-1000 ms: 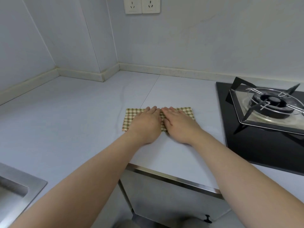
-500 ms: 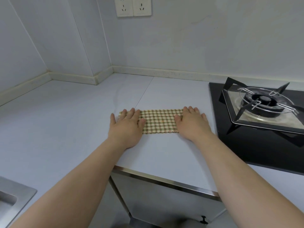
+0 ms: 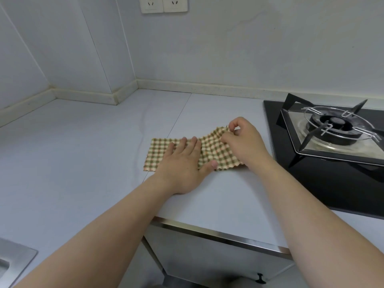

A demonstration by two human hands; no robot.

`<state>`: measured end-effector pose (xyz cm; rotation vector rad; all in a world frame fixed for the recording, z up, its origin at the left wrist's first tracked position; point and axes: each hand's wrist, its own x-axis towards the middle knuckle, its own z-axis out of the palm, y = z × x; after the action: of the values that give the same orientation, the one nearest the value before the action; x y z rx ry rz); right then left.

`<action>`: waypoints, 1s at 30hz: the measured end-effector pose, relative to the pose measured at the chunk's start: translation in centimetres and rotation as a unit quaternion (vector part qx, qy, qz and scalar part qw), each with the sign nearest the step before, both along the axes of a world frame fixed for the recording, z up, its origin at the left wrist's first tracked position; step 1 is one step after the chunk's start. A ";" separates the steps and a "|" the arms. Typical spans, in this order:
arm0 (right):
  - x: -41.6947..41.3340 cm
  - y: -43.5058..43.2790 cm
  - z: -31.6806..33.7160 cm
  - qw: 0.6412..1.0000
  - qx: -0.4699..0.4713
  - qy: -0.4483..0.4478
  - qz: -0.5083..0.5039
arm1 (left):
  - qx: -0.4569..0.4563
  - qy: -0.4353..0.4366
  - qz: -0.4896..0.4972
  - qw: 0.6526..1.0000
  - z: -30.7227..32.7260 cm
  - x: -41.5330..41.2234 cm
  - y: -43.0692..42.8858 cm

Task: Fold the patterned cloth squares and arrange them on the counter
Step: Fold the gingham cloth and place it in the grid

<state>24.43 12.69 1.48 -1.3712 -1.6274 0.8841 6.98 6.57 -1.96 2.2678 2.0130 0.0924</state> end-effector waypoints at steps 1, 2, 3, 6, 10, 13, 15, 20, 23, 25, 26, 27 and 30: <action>0.0 -0.2 0.4 0.998 -0.017 0.058 0.015 | -0.013 -0.005 -0.015 1.000 0.2 0.3 -0.3; 0.2 -0.4 0.8 0.992 -0.038 0.116 0.036 | -0.025 -0.012 -0.033 0.999 0.3 0.7 -0.6; 0.4 -0.6 1.1 0.982 -0.057 0.169 0.060 | -0.034 -0.016 -0.052 0.998 0.5 1.4 -0.9; 0.9 -0.9 1.4 0.958 -0.090 0.249 0.111 | -0.046 -0.025 -0.118 0.992 0.6 3.3 -1.9; 1.1 -1.0 1.4 0.944 -0.107 0.276 0.144 | -0.161 -0.186 -0.122 0.962 3.9 1.2 -1.3; 0.8 -1.1 1.3 0.934 -0.116 0.275 0.196 | -0.219 -0.409 -0.060 0.884 6.2 -2.0 -0.7; 0.3 -1.2 1.0 0.929 -0.123 0.239 0.254 | -0.196 -0.519 0.003 0.832 6.4 -3.2 -0.1; -0.4 -1.4 0.6 0.932 -0.110 0.211 0.272 | -0.128 -0.502 0.156 0.841 4.9 -3.8 0.7; -0.3 -0.6 -0.3 0.977 -0.015 0.146 0.154 | -0.073 -0.469 0.138 0.869 4.4 -3.8 0.5; -0.2 -0.1 -1.2 0.994 0.040 0.021 0.095 | -0.058 -0.446 0.119 0.885 4.4 -3.8 0.5; -0.2 0.1 -1.6 0.994 0.043 -0.030 0.092 | -0.057 -0.444 0.122 0.886 4.5 -3.9 0.6; -0.2 0.1 -1.9 0.992 0.035 -0.064 0.098 | -0.061 -0.452 0.131 0.880 4.6 -4.1 0.7; -0.2 0.2 -2.2 0.988 0.026 -0.110 0.105 | -0.079 -0.453 0.151 0.875 5.0 -4.6 0.6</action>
<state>24.22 12.92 -0.73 -1.3153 -1.9783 0.8254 2.35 7.12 3.04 1.3531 1.6946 0.8114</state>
